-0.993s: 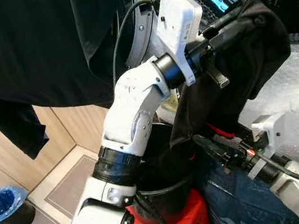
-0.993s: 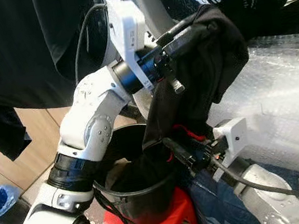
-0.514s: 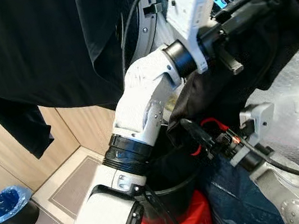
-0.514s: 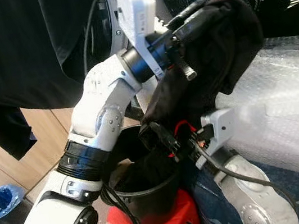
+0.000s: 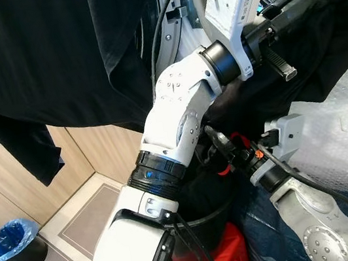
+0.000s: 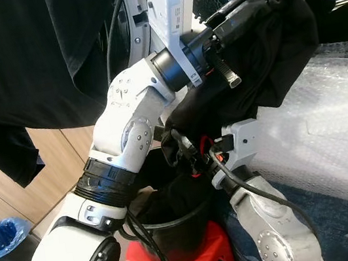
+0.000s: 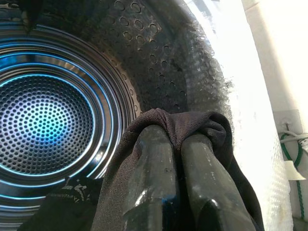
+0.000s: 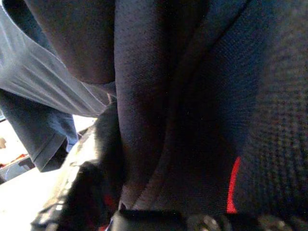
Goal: Clothes washing
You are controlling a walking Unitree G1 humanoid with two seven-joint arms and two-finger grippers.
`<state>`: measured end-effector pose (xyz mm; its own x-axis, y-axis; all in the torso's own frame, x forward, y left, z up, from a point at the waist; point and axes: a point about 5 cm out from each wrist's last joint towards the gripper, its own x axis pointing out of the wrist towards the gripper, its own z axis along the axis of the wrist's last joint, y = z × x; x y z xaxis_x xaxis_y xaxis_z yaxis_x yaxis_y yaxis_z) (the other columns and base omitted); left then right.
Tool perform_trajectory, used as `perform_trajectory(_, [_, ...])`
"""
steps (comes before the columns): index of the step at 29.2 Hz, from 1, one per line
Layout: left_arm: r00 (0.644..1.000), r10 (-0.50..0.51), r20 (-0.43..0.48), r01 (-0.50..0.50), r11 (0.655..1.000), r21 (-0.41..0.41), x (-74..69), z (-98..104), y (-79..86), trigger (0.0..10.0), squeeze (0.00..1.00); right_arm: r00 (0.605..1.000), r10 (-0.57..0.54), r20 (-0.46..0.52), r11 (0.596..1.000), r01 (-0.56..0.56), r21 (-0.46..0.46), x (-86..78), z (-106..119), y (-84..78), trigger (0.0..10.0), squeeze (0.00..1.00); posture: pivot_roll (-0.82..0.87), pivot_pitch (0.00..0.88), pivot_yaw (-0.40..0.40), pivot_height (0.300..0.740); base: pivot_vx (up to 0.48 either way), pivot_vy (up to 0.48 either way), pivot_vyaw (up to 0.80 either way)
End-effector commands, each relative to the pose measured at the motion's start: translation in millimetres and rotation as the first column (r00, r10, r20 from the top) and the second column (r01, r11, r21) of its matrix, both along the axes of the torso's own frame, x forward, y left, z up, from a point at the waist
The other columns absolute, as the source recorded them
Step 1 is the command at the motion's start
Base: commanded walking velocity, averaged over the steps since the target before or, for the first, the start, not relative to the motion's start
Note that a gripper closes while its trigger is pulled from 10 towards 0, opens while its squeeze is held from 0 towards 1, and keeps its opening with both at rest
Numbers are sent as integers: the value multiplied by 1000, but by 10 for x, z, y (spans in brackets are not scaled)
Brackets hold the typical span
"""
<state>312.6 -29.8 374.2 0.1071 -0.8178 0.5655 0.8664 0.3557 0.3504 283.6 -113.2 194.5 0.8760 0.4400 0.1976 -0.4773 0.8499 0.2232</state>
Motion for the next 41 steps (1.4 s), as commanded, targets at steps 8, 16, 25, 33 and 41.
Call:
perform_trajectory(8, [998, -7, 61, 9, 999, -46, -52, 154, 26, 10000, 0, 999, -40, -30, 998, 41, 41, 44, -41, -16, 0, 0, -134, 0, 114, 740, 0, 0, 0])
perform_trajectory(16, [998, -6, 65, 10, 999, -52, -62, 162, 35, 10000, 0, 999, -37, -39, 997, 40, 65, 50, -47, -20, 0, 0, -128, 0, 109, 740, 0, 0, 0])
perform_trajectory(25, [998, -4, 67, 7, 999, -52, -68, 153, 40, 10000, 0, 998, -36, -41, 997, 39, 73, 54, -53, -24, 0, 0, -123, 0, 106, 740, 0, 0, 0])
perform_trajectory(33, [997, 1, 71, 3, 998, -55, -86, 161, 64, 10000, 0, 998, -33, -45, 994, 38, 105, 45, -67, -30, 0, 0, -117, 0, 99, 740, 0, 0, 0])
perform_trajectory(41, [999, 8, 51, -6, 999, -50, -99, 101, 109, 10000, 0, 997, -36, -61, 989, 44, 140, 48, -72, -88, 0, 0, -114, 0, 90, 740, 0, 0, 0])
